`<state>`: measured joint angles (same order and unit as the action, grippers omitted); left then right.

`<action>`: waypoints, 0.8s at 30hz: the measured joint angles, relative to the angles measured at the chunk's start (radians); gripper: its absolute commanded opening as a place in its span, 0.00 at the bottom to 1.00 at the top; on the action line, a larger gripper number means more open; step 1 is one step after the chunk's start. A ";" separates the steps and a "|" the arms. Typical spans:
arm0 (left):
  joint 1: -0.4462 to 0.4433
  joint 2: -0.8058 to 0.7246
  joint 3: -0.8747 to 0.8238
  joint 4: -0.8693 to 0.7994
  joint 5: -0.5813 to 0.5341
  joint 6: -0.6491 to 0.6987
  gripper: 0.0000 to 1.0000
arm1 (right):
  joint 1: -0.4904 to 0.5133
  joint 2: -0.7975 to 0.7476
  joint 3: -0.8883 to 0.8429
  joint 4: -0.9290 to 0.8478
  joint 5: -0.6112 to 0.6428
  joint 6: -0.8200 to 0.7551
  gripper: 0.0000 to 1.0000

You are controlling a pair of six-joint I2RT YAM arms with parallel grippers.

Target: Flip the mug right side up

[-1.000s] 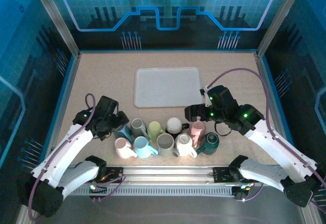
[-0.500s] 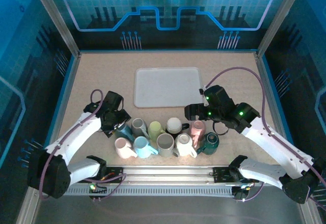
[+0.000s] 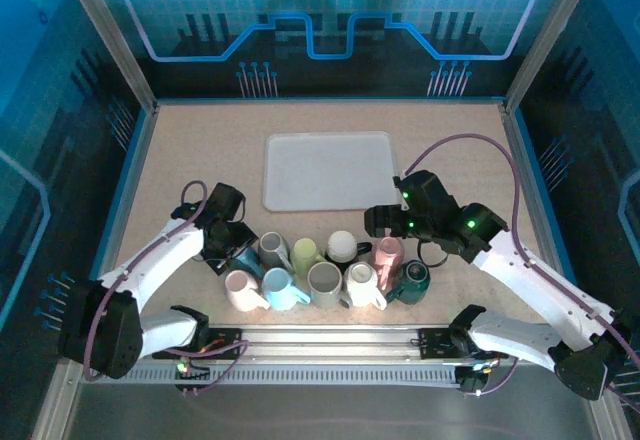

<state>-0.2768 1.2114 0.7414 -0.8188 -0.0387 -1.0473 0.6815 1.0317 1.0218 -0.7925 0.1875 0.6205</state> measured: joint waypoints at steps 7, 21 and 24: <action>0.042 -0.014 0.002 -0.005 0.010 0.003 0.52 | 0.014 0.002 0.001 0.000 0.000 0.004 0.90; 0.057 -0.281 0.280 -0.195 -0.239 0.186 0.34 | 0.039 0.014 0.104 0.016 0.016 -0.035 0.87; 0.058 -0.344 0.310 -0.183 -0.242 0.248 0.34 | 0.039 -0.008 0.092 0.101 -0.043 -0.068 0.84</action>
<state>-0.2184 0.8677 1.0515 -1.0016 -0.2810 -0.7994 0.7200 1.0233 1.1137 -0.6910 0.1444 0.5522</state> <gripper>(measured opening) 0.704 0.848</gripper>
